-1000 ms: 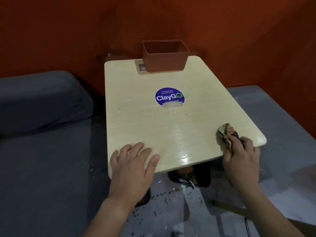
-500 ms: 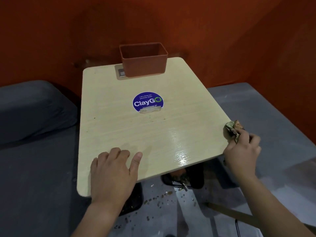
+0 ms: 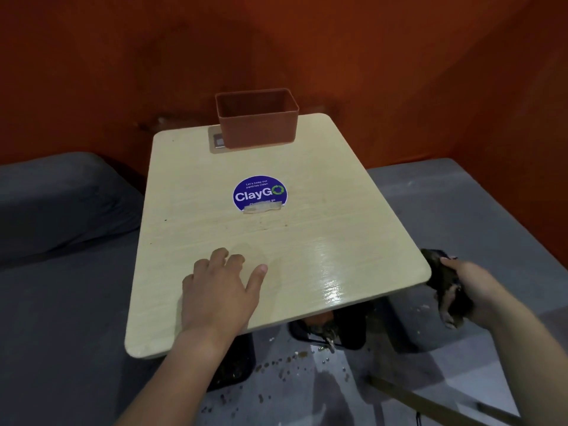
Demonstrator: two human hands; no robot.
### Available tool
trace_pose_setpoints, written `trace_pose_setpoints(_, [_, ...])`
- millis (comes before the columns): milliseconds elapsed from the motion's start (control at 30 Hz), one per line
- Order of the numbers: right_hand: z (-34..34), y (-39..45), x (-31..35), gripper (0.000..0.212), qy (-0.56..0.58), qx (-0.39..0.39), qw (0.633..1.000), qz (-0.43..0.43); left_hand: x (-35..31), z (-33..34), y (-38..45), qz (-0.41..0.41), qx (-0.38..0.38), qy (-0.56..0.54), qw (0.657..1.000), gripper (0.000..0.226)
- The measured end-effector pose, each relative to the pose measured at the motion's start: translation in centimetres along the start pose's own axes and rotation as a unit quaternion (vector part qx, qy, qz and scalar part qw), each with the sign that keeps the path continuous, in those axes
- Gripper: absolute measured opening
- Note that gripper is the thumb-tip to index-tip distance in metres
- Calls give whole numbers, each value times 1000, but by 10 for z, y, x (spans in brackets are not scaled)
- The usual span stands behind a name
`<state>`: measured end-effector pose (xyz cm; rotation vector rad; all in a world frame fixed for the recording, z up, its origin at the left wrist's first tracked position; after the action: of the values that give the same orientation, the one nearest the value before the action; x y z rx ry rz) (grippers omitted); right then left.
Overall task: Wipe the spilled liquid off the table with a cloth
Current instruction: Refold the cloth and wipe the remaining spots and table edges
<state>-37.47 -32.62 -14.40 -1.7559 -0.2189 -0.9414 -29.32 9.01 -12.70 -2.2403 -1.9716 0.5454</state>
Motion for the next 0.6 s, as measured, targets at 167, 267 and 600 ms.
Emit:
trace_pose_setpoints(167, [20, -3, 0, 30, -77, -28, 987, -138, -17, 19, 15, 22, 32, 34, 999, 74])
trace_pose_setpoints(267, [33, -8, -14, 21, -98, -39, 984, -146, -17, 23, 13, 16, 25, 25, 999, 80])
trace_pose_setpoints(600, [95, -41, -69, 37, 29, -14, 998, -48, -17, 13, 17, 20, 51, 12, 998, 72])
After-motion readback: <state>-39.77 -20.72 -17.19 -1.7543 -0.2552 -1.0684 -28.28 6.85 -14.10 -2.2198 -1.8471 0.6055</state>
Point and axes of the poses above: each hand's wrist, its own y-axis towards the middle knuckle, its own z-axis out of the palm, x = y × z, the point moved 2 cm from there along y, towards the middle knuckle, and after that the axes turned 13 degrees about x, right-handed, at the moved point
